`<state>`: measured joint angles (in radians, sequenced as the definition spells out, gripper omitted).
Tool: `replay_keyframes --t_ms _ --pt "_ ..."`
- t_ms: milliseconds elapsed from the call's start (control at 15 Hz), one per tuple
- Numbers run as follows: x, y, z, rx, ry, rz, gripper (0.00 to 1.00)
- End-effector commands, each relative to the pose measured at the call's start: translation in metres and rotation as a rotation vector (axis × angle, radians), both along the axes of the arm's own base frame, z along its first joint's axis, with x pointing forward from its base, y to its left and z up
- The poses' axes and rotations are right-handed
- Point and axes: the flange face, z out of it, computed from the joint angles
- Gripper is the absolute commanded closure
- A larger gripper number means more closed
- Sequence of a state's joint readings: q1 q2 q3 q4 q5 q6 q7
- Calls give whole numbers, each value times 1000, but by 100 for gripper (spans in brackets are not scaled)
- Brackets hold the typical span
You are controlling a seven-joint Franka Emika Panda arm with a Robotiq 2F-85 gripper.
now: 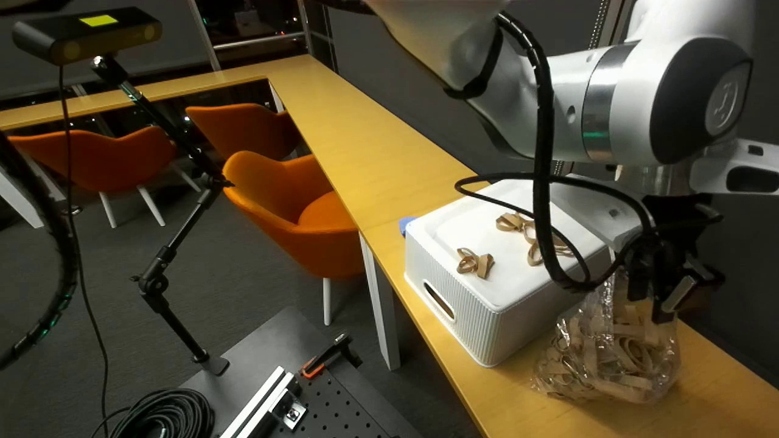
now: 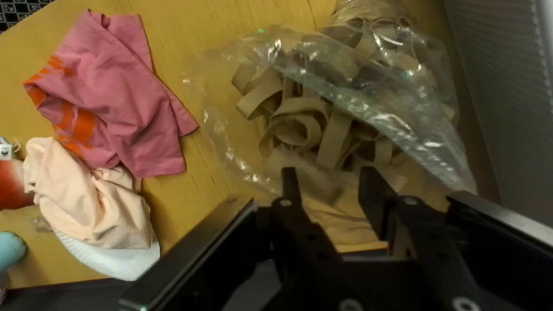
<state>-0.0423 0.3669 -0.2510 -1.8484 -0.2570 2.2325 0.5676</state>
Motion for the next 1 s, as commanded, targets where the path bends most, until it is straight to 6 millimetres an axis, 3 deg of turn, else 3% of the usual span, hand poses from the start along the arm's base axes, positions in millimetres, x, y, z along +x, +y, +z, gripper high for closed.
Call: replay_keyframes --t_ms 0,133,267,467,667,933 --pt "-4 1 47 -41 -30 -12 27" --pt "-3 12 70 -18 -39 -4 12" --pt "3 38 89 1 -50 43 0" --pt "21 86 97 27 -66 150 0" --pt "43 125 77 44 -73 253 0" --pt "66 149 34 81 -40 327 0"
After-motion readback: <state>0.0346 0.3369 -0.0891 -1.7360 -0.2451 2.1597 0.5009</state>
